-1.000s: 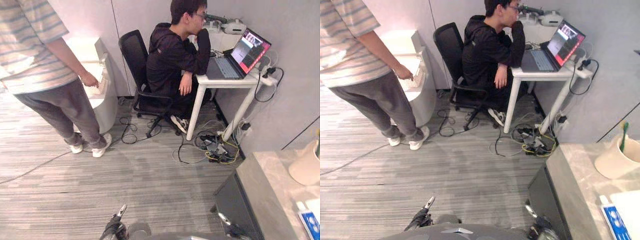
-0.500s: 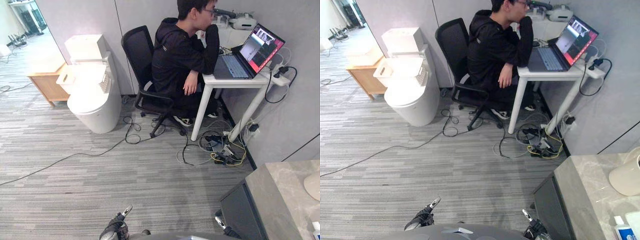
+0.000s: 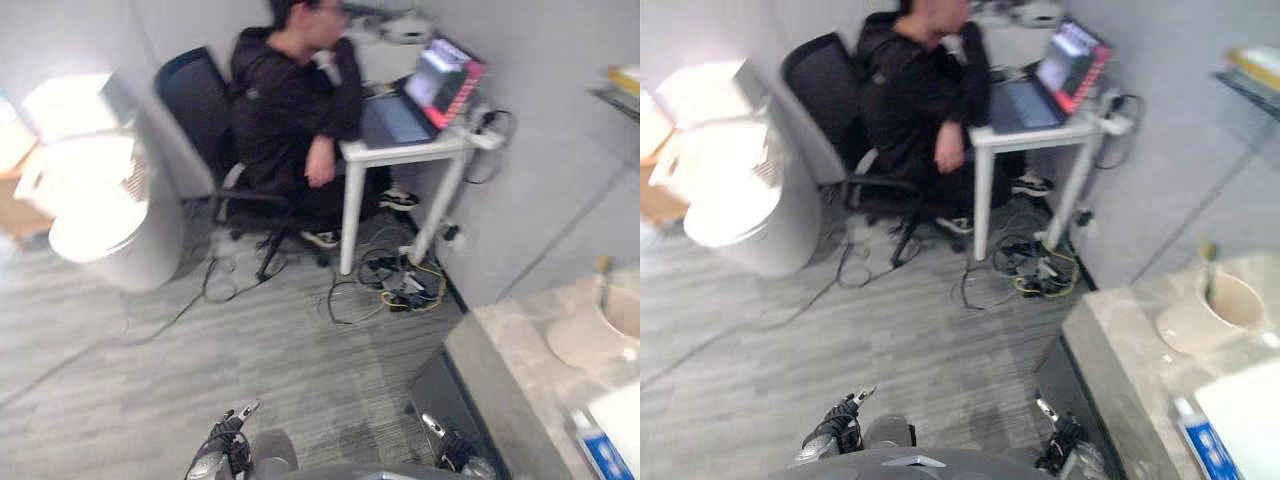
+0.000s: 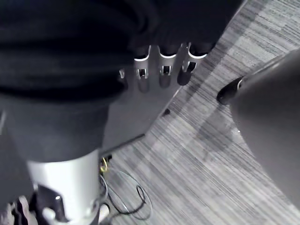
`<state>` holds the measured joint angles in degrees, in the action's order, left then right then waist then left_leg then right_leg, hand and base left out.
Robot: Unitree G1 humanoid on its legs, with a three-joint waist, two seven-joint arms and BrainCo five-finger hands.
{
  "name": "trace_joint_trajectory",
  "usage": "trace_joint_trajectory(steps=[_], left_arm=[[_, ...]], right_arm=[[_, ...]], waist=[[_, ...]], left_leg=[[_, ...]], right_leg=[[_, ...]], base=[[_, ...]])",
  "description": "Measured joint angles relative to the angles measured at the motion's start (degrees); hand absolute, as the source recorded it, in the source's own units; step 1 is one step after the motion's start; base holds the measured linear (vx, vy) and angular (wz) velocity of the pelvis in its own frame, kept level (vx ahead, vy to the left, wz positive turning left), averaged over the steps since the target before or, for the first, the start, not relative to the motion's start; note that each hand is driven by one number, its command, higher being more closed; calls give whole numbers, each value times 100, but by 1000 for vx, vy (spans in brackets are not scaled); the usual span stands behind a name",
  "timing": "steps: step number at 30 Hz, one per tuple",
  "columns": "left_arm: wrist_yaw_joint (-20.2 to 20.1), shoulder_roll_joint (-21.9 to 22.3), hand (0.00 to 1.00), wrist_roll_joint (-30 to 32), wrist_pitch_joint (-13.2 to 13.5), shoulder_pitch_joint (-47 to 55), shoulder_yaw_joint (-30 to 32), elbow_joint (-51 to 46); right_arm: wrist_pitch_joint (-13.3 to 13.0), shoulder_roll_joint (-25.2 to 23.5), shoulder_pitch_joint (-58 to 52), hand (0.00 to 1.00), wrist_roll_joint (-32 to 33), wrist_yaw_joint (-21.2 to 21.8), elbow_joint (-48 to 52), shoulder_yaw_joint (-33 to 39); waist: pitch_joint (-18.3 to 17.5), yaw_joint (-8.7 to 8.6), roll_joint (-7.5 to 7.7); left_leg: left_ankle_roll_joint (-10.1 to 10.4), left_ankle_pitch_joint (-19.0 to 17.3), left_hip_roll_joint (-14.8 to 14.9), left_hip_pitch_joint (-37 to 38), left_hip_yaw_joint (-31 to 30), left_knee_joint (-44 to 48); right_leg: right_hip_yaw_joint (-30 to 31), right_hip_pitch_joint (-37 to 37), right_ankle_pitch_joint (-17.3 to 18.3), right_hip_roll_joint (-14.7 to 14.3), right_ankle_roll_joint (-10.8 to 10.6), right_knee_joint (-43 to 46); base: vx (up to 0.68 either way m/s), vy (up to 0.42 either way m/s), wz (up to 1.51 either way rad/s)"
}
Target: Organize washtable
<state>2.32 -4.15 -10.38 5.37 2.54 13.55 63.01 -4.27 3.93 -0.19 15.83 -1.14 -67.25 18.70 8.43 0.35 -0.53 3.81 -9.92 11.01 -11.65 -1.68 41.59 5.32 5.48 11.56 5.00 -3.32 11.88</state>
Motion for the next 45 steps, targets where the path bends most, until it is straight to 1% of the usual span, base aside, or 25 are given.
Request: trace_joint_trajectory(steps=[2, 4, 6, 8, 9, 16, 17, 18, 19, 20, 21, 23, 24, 25, 26, 27, 29, 33, 35, 37, 39, 40, 42, 44, 45], left_arm=[[31, 5, 0, -46, 6, 0, 17, -10], [75, 123, 0, -44, 27, 55, 81, -18], [69, 198, 0, -37, 29, 59, 163, 8], [84, 40, 0, 61, 39, 54, 94, 17], [84, -9, 0, 77, 39, 55, 46, 42], [53, -11, 0, 325, 56, -3, -425, 235], [51, 87, 0, 379, 52, 20, -373, 215], [48, 174, 0, 433, 42, 33, -256, 210], [47, 229, 0, 456, 42, 30, -244, 203], [44, 229, 0, 466, 47, 31, -238, 179], [46, 207, 0, 467, 30, 70, -255, 182], [46, 187, 0, 426, 30, 160, -297, 173], [45, 120, 0, 410, 28, 126, -324, 161], [44, 140, 0, 411, 24, 80, -375, 182], [18, 195, 0, 409, -35, 22, -527, 259], [1, 222, 0, 408, -34, 19, -577, 253], [-38, 206, 0, 410, -42, -22, -578, 260], [-54, 118, 0, 411, -45, -110, -577, 230], [-37, 51, 0, 409, -47, -238, -634, 219], [-27, 33, 0, 407, -35, -241, -634, 197], [1, 127, 0, 389, -13, -200, -627, 32], [-3, 171, 0, 376, -7, -184, -636, 25], [-12, 193, 0, 278, -7, -168, -663, 9], [-16, 193, 0, 276, -6, -153, -662, -14], [-42, 206, 0, 236, -5, -61, -587, -17]], right_arm=[[0, -23, -57, 0, 9, -8, 4, -3], [-6, 23, -62, 0, 9, -6, 11, -56], [-9, 59, -62, 0, 8, 4, 21, -94], [67, -124, -131, 0, 5, 55, -42, -125], [66, -159, -134, 0, 5, 67, -35, -110], [77, -62, -154, 0, 92, 108, 181, -117], [76, -54, -94, 0, 92, 106, 251, -120], [70, -31, -76, 0, 88, 105, 293, -119], [69, -10, -80, 0, 83, 105, 311, -119], [75, -10, -68, 0, 75, 98, 315, -127], [75, -5, -81, 0, 72, 98, 310, -139], [68, 37, -69, 0, 45, 100, 220, -333], [73, 58, -49, 0, 41, 104, 198, -471], [71, 61, -30, 0, 35, 109, 198, -514], [71, 193, 13, 0, 34, 106, 190, -539], [74, 228, 9, 0, 36, 107, 179, -541], [79, 180, 8, 0, 37, 107, 157, -539], [73, 123, 22, 0, 41, 108, 159, -540], [68, 54, -16, 0, 43, 103, 144, -543], [68, 48, -65, 0, 44, 106, 134, -560], [64, 189, -93, 0, 43, 107, 134, -584], [65, 245, -88, 0, 42, 103, 137, -584], [68, 265, -115, 0, 41, 103, 133, -524], [67, 248, -194, 0, 42, 111, 145, -479], [65, 314, -220, 0, 34, 109, 181, -435]], waist=[[-2, -1, 10], [-114, 0, -87], [-161, 0, -149], [-316, -8, 271], [-357, -25, 296], [-517, -81, 51], [-472, -79, -24], [-422, -100, -103], [-400, -86, -145], [-389, -66, -69], [-397, -59, -53], [-394, -52, -30], [-374, -3, 92], [-370, 30, 1], [-336, 21, -206], [-338, 17, -252], [-332, 31, -232], [-313, 52, -76], [-245, 60, 52], [-191, 148, 16], [-83, 228, -177], [-70, 236, -283], [-56, 236, -288], [-69, 254, -323], [-91, 277, -471]], left_leg=[[-4, -60, -1, 16, -371, -572], [146, 19, -108, 241, -1333, -1686], [740, -412, -244, 470, -1673, -2012], [436, -472, -587, 639, -1011, -2020], [385, -511, -595, 684, -907, -2023], [76, -416, -582, 1161, 505, -2619], [45, -397, -541, 1347, 887, -2674], [42, -397, -482, 1487, 1208, -2693], [-7, -394, -454, 1540, 1375, -2772], [-40, -402, -453, 1728, 1763, -2953], [-39, -401, -438, 1858, 1955, -3005], [-1, -389, -412, 2045, 2216, -3084], [46, -376, -459, 2087, 2356, -3162], [62, -344, -454, 2089, 2339, -3242], [-23, -225, -374, 2067, 2228, -3370], [-88, -153, -364, 2053, 2101, -3454], [-36, 127, -254, 2007, 1923, -3581], [48, 191, -132, 1961, 2028, -3432], [68, 103, -1, 1612, 2008, -2533], [32, 50, 193, 1279, 1992, -1494], [-56, 126, 525, 747, 1722, -83], [-58, 20, 436, 567, 1451, 276], [20, -270, 28, 413, 1205, -156], [57, -249, -230, 498, 1161, -1371], [-64, -54, -272, 513, 1041, -2262]], right_leg=[[362, -92, 102, -57, 14, 91], [851, -440, 283, -174, -119, 354], [1176, -536, 410, -165, -286, 502], [1731, -536, 207, 245, -437, 467], [1782, -535, 117, 293, -466, 407], [2358, -1302, -1020, 272, -421, 313], [1996, -1527, -1214, 191, -321, 548], [606, -1685, -1399, 349, -43, 675], [-36, -1737, -1308, 451, 115, 745], [-1298, -1892, -783, 772, 474, 1522], [-2102, -1863, -430, 946, 616, 2111], [-2971, -1519, 5, 1029, 532, 2354], [-3027, -1402, 156, 860, 293, 1754], [-2942, -1292, 147, 672, 260, 1387], [-2853, -1192, -174, 323, 313, 822], [-2787, -1144, -313, 187, 343, 535], [-2653, -924, -800, -209, 418, -414], [-2473, -585, -1337, -510, 510, -1426], [-2399, -480, -1368, -500, 517, -1530], [-2279, -383, -1334, -523, 561, -1500], [-2084, -234, -1282, -682, 632, -1431], [-1971, -150, -1269, -678, 643, -1422], [-1778, -156, -1252, -585, 616, -1427], [-1659, -236, -1258, -566, 589, -1448], [-1514, -232, -1334, -745, 492, -1544]], base=[[-284, -103, -112], [-213, 26, -124], [159, 262, -91], [286, 330, -96], [177, 210, -80], [115, 164, -105], [84, -9, -169], [51, -59, -151], [60, -182, -136], [87, -252, -105], [134, -302, -99], [106, -307, -93], [43, -252, -103], [-31, -151, -96], [-12, -89, -69], [-40, -101, -76], [-36, -137, -59], [-20, -92, -29], [-78, -83, -12], [-99, -52, -34], [-148, -23, -54], [-192, 43, -55], [-230, 95, -51], [-252, 161, -58], [-117, 163, -63]])
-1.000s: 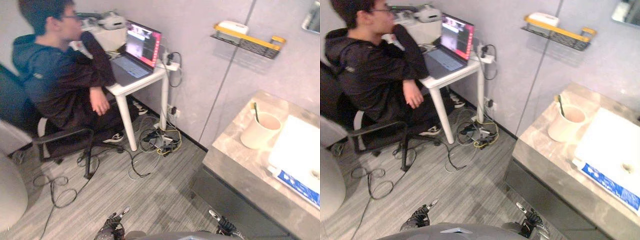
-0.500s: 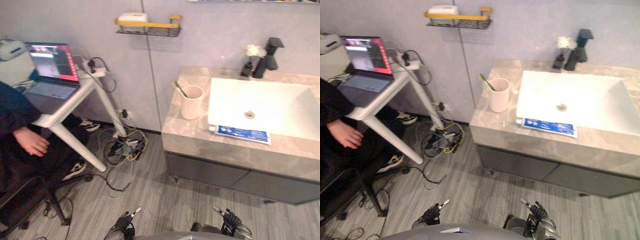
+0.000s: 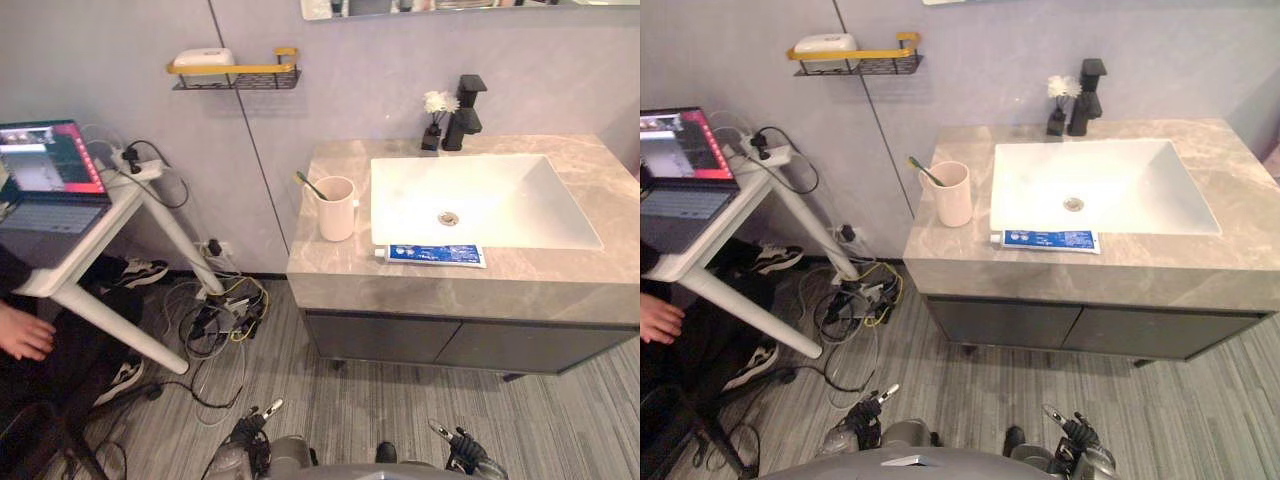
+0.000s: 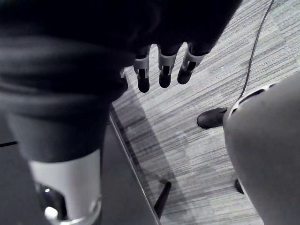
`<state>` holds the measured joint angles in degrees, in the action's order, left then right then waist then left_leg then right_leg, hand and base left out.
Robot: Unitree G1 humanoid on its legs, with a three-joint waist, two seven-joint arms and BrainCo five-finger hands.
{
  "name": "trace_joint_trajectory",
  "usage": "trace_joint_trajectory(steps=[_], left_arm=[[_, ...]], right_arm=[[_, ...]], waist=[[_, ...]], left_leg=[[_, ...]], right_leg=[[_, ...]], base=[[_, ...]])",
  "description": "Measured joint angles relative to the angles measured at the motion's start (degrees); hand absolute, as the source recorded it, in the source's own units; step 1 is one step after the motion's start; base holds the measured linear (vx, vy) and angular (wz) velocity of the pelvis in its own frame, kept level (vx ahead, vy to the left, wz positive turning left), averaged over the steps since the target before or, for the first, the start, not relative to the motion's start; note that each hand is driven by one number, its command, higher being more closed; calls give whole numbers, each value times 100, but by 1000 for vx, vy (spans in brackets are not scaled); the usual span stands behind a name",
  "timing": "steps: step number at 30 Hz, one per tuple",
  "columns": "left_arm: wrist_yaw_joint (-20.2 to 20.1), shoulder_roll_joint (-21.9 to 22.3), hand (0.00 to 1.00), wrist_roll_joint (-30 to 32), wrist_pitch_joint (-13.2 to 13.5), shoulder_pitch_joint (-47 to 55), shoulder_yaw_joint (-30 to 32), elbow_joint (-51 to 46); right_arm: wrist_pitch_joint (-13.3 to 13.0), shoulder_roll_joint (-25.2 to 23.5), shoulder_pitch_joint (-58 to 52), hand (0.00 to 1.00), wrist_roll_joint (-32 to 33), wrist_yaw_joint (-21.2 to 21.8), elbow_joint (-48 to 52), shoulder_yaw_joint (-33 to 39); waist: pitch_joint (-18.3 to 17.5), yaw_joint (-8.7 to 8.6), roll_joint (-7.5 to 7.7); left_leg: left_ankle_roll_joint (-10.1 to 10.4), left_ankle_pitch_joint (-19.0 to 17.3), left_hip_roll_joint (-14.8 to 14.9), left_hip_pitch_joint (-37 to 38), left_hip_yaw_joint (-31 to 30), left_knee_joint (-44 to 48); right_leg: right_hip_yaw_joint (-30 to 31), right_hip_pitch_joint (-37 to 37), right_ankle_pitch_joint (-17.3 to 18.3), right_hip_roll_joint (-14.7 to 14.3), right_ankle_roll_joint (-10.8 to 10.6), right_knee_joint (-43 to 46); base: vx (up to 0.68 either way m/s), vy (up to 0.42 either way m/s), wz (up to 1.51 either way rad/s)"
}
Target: Organize washtable
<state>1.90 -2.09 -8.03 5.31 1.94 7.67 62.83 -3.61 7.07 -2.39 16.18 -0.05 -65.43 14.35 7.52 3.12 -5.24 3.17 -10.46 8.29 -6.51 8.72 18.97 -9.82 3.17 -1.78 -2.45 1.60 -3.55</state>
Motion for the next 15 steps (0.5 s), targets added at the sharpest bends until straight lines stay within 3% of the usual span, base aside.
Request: trace_joint_trajectory(steps=[1, 2, 3, 5, 10, 12, 14, 15], left_arm=[[1, -6, 0, -10, -2, 3, 83, 5], [2, -11, 0, -11, -3, 29, 130, 14], [-12, -72, 0, -13, -8, 27, 205, 44], [-19, -83, 0, -9, -12, 32, 221, 74], [-21, -7, 0, -7, -13, 33, 184, 238], [-21, -13, 0, -5, -13, 27, 144, 237], [-24, -56, 0, -2, -14, -35, 87, 234], [-25, -81, 0, -1, -12, -57, 62, 228]], right_arm=[[4, -7, -3, 0, -5, -5, -6, 10], [3, -39, -28, 0, -10, -3, -4, 8], [3, -99, -91, 0, -82, -5, -3, 95], [3, -110, -129, 0, -206, -2, -4, 134], [4, -97, -124, 0, -222, 8, -28, 182], [5, -98, -128, 0, -222, 7, -29, 221], [5, -150, -30, 0, -222, 12, -28, 219], [6, -178, 7, 0, -222, 13, -29, 217]], waist=[[-22, 30, -51], [-58, 31, 2], [-58, -6, 188], [-111, -18, 260], [-246, -39, 198], [-258, -43, 190], [-191, -43, 285], [-154, -39, 341]], left_leg=[[-16, 12, -2, 7, 20, -14], [-17, 11, -36, 26, 51, -77], [-16, 12, -208, 204, 122, -383], [-5, 49, -400, 406, 152, -797], [-113, 441, -585, 714, 81, -1462], [-154, 472, -580, 789, 62, -1437], [-170, 456, -576, 877, 163, -1376], [-170, 456, -573, 921, 206, -1372]], right_leg=[[76, 44, -27, -16, -43, -50], [129, 93, -67, -2, -111, -148], [141, 106, -106, 156, -140, -171], [140, 100, -118, 304, -160, -172], [124, 89, 26, 399, -265, -165], [124, 4, 235, 401, -261, 139], [163, -452, 837, 502, -319, 1310], [190, -605, 956, 529, -386, 1683]], base=[[-33, 153, -57], [129, 82, -24], [147, 66, -6], [175, 43, 4], [203, 11, 6], [253, -34, 2], [189, -40, -10], [127, -47, -22]])
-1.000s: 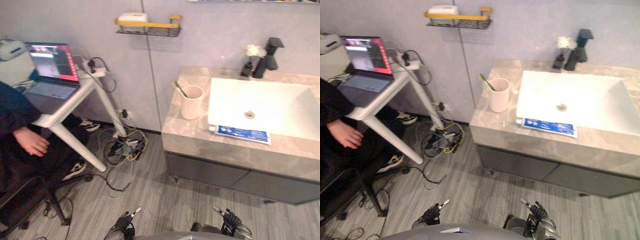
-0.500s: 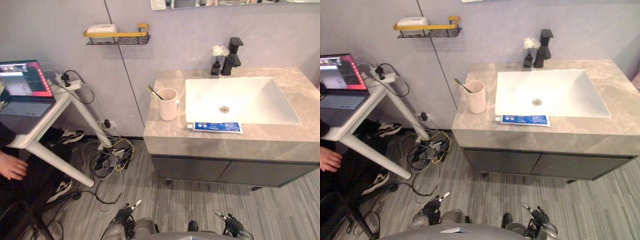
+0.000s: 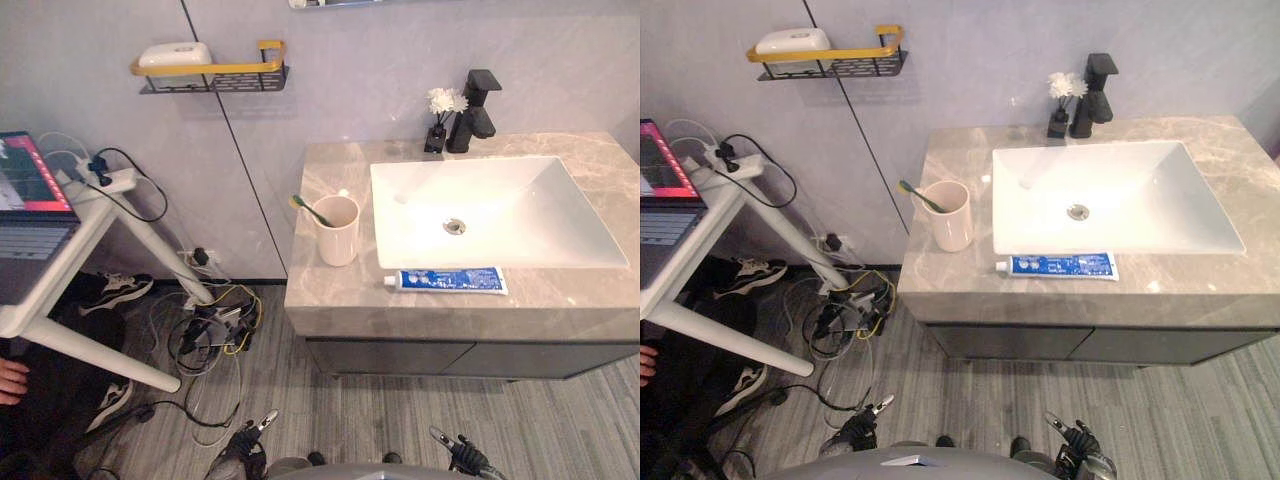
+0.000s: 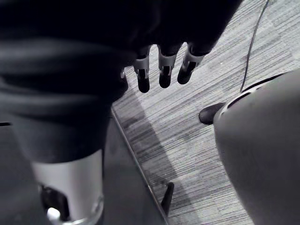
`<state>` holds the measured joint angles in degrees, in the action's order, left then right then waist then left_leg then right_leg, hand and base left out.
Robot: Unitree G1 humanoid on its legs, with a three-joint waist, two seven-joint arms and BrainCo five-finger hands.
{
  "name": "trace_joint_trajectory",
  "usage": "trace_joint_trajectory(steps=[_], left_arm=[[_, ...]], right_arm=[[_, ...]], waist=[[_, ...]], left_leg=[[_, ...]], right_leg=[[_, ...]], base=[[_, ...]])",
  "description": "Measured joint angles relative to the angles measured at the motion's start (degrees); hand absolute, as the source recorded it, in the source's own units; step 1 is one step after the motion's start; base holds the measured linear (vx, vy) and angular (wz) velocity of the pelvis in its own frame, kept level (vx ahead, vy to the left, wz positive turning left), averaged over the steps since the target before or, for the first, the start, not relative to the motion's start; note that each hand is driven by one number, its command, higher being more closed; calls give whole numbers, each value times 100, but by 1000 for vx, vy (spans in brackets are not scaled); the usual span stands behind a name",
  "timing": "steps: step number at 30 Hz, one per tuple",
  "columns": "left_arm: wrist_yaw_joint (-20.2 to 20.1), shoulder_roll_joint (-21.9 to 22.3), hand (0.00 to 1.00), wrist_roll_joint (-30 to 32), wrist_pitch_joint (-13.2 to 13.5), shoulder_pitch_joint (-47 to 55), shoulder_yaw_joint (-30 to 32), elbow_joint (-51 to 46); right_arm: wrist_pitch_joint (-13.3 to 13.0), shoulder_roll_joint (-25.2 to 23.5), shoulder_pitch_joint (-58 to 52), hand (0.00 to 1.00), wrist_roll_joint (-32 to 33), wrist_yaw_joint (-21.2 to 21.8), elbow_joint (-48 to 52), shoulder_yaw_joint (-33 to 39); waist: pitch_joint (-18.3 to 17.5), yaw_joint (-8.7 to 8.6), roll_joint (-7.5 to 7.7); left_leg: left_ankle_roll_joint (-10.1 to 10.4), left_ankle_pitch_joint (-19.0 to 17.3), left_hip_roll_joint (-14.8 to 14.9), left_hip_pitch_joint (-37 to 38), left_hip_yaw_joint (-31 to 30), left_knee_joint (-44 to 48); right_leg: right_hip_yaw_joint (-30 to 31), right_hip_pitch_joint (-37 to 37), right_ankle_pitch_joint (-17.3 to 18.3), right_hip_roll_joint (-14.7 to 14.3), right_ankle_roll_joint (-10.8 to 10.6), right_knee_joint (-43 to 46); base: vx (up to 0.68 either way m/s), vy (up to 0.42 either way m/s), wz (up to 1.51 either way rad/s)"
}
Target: Organize washtable
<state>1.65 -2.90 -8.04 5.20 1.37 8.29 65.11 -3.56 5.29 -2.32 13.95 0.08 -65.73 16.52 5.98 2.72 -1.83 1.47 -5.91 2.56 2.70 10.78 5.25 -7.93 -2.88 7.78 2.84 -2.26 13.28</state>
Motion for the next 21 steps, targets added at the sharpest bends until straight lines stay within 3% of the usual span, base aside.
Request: trace_joint_trajectory(steps=[1, 2, 3, 4, 6, 7, 8, 9, 10, 11, 12, 15, 21], left_arm=[[2, -87, 0, 12, -1, -63, -110, 4], [-7, -171, 0, 54, -2, -128, -220, 2], [-6, -185, 0, 57, -3, -135, -259, -4], [-4, -177, 0, 57, -3, -152, -348, -14], [30, -201, 0, 200, 12, -146, -379, -56], [48, -199, 0, 232, 14, -136, -372, -62], [91, -274, 0, 250, 18, -115, -377, -90], [119, -393, 0, 267, 17, -107, -382, -95], [120, -444, 0, 277, 16, -112, -383, -93], [120, -439, 0, 283, 13, -146, -377, -37], [117, -346, 0, 290, 30, -153, -366, -42], [103, -274, 0, 361, 15, -134, -368, 4], [28, -227, 0, 453, 18, -128, -374, -9]], right_arm=[[-2, -75, 78, 0, 1, 2, 4, -1], [-3, -120, 145, 0, 2, 4, 15, -10], [-4, -129, 154, 0, 2, 2, 37, -13], [-11, -115, 159, 0, 7, 9, 69, -30], [-7, -78, 155, 0, 0, 3, 43, -24], [-9, -70, 160, 0, -17, 3, 50, -28], [-7, -95, 158, 0, -174, 5, 36, -30], [-2, -154, 152, 0, -188, 14, 22, -30], [0, -177, 153, 0, -189, 17, 17, -27], [7, -165, 150, 0, -186, 41, -16, -10], [12, -64, 146, 0, -186, 52, -36, -14], [26, 43, 115, 0, -218, 56, -69, -25], [47, 39, -7, 0, -223, 112, -127, -101]], waist=[[103, -8, 112], [259, -43, 186], [314, -59, 129], [322, -80, 171], [319, -36, 185], [324, -39, 175], [290, -46, 232], [262, -49, 369], [244, -56, 458], [266, -79, 384], [273, -42, 233], [213, -65, 136], [72, -66, 216]], left_leg=[[-1, -1, 10, 87, 20, 51], [-43, -28, 75, 222, 21, 110], [-72, -61, 167, 275, 24, 99], [-101, -107, 173, 375, -2, 57], [-56, -138, 252, 360, -82, 121], [-23, -159, 306, 319, -135, 185], [149, -266, 413, 127, -251, 396], [251, -330, 410, 19, -315, 473], [279, -347, 379, 3, -338, 491], [389, -397, 505, -47, -487, 472], [466, -345, 644, -56, -483, 467], [546, -298, 711, -34, -481, 458], [756, -160, 749, -134, -656, 361]], right_leg=[[83, -279, 137, 53, -162, 763], [61, -414, 149, 94, -196, 1345], [-22, -463, 216, 130, -203, 1587], [-541, -539, 429, 576, -28, 2070], [-953, -601, 518, 1416, -8, 2341], [-899, -592, 494, 1523, -39, 2266], [-377, -575, 158, 1543, -150, 1724], [50, -525, -468, 1513, -235, 1346], [167, -506, -517, 1505, -430, 1266], [381, -299, -266, 1315, -777, 966], [267, -168, -244, 1185, -810, 679], [-4, 158, -151, 1128, -853, 103], [-368, 540, -286, 1046, -854, -666]], base=[[86, -81, -14], [59, -95, -10], [70, -37, 12], [83, 21, 20], [81, -27, 24], [28, -166, 23], [-9, -232, 23], [-9, -252, 24], [2, -275, 28], [4, -268, 12], [-2, -264, 4], [-12, -153, -10], [-72, -30, 15]])
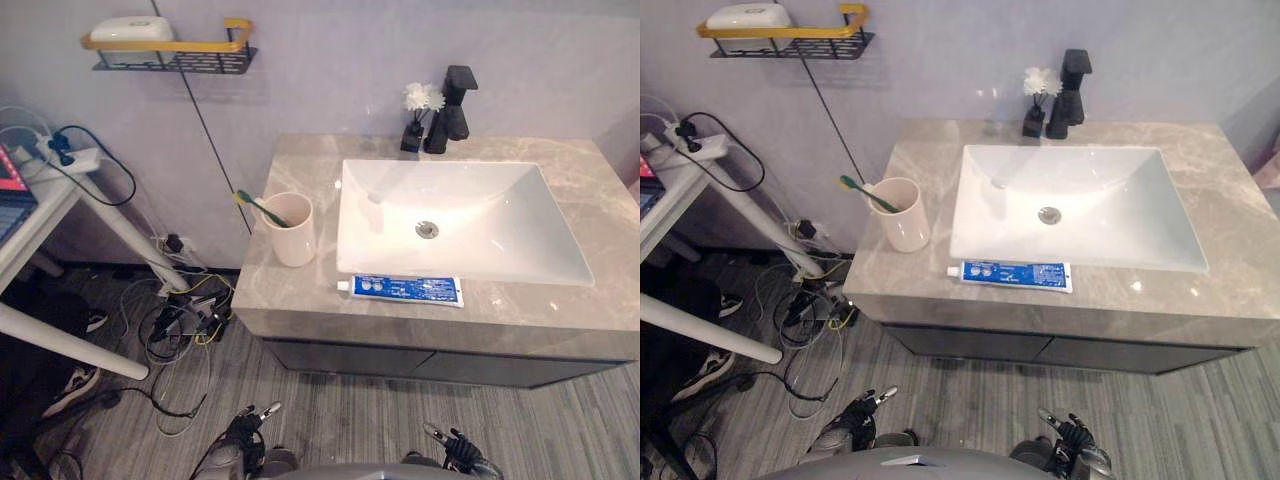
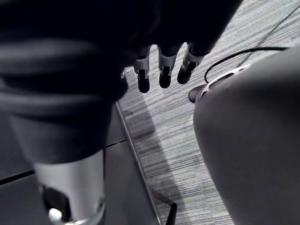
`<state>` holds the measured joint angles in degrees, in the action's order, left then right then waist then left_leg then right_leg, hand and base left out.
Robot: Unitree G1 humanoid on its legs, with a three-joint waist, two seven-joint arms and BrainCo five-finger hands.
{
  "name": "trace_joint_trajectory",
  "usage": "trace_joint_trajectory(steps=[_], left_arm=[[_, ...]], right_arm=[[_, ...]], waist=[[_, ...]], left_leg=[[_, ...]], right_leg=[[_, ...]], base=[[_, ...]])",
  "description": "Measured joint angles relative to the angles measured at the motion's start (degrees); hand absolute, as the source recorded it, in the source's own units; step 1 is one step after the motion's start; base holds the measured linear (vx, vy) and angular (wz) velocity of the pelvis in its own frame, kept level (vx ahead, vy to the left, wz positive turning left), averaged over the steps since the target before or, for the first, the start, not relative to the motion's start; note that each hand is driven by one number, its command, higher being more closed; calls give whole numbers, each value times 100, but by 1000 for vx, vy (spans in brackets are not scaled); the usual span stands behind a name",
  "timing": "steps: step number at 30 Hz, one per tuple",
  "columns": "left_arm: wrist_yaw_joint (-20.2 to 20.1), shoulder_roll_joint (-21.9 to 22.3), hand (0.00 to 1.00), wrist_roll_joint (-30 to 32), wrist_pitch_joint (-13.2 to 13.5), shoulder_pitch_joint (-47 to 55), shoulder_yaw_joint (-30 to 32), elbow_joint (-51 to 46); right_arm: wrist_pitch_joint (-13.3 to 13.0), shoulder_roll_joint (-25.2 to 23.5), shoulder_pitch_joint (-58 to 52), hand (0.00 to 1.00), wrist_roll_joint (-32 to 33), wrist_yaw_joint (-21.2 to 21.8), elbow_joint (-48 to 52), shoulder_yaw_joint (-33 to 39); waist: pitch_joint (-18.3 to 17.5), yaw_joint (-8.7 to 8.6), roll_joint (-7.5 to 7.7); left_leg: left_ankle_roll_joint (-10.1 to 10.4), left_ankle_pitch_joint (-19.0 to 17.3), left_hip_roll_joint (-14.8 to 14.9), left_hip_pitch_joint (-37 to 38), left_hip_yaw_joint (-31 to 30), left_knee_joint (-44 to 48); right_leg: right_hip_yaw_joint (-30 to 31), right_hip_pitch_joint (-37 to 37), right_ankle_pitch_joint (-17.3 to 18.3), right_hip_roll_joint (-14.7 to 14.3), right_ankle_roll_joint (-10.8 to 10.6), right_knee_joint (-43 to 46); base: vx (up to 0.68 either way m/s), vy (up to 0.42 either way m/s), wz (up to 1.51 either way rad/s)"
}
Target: Organize washtable
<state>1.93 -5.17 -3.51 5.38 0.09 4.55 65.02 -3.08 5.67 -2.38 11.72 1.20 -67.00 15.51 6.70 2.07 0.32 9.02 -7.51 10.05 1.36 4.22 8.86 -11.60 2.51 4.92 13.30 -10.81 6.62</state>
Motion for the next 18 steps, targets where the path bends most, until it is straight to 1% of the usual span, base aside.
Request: trace_joint_trajectory(steps=[2, 4, 5, 7, 8, 11, 14, 16, 18], left_arm=[[-10, -63, 0, -6, 0, 22, 5, 1], [-11, -98, 0, -6, -2, 48, 3, 11], [-11, -118, 0, -11, -3, 50, 1, 17], [-12, -122, 0, -66, -3, 50, 5, 18], [-11, -120, 0, -123, -3, 51, 11, 19], [-11, -88, 0, -628, -3, 172, 93, 29], [-5, -26, 0, -1046, 2, 222, 245, 35], [48, -7, 0, -1501, 45, 268, 292, 85], [157, 65, 0, -1768, 96, 383, 475, -151]], right_arm=[[1, -54, -7, 0, 0, 0, -61, -25], [0, -87, -16, 0, 0, -1, -61, -24], [1, -120, -58, 0, 0, -3, -61, -23], [2, -149, -92, 0, 2, -5, -61, -17], [0, -156, -104, 0, 2, -12, -61, 19], [-2, -149, -127, 0, 7, -23, -61, 116], [-4, -150, -153, 0, 17, -26, -63, 222], [-9, -147, -166, 0, 61, -82, -64, 256], [-41, -147, -178, 0, 67, -125, -64, 280]], waist=[[-83, 25, 135], [-115, 8, 166], [-172, 7, 221], [-185, 8, 240], [-185, 8, 241], [-213, -3, 188], [-257, -4, 149], [-282, 11, 107], [-308, 7, 68]], left_leg=[[33, 86, 24, 95, 6, -108], [30, 142, 24, 150, 25, -186], [42, 204, 24, 152, 41, -257], [39, 285, 23, 154, 45, -344], [46, 346, 20, 170, 62, -425], [37, 456, 8, 203, 106, -639], [44, 540, -7, 247, 112, -791], [41, 599, -24, 303, 111, -926], [31, 619, -38, 313, 105, -982]], right_leg=[[-16, 145, -155, -55, 13, -231], [-13, 183, -236, -67, 14, -348], [-8, 186, -309, -80, 21, -448], [-9, 197, -375, -94, 22, -558], [-9, 220, -440, -103, 29, -635], [-11, 258, -560, -114, 32, -816], [-24, 256, -571, -113, 20, -872], [-33, 266, -580, -113, 29, -929], [-43, 259, -600, -106, 13, -943]], base=[[-61, 0, 0], [-66, 9, -6], [-70, 10, -5], [-53, 4, -3], [-51, 3, -6], [-45, 7, -4], [-1, 0, 1], [15, -2, 2], [61, -9, 4]])
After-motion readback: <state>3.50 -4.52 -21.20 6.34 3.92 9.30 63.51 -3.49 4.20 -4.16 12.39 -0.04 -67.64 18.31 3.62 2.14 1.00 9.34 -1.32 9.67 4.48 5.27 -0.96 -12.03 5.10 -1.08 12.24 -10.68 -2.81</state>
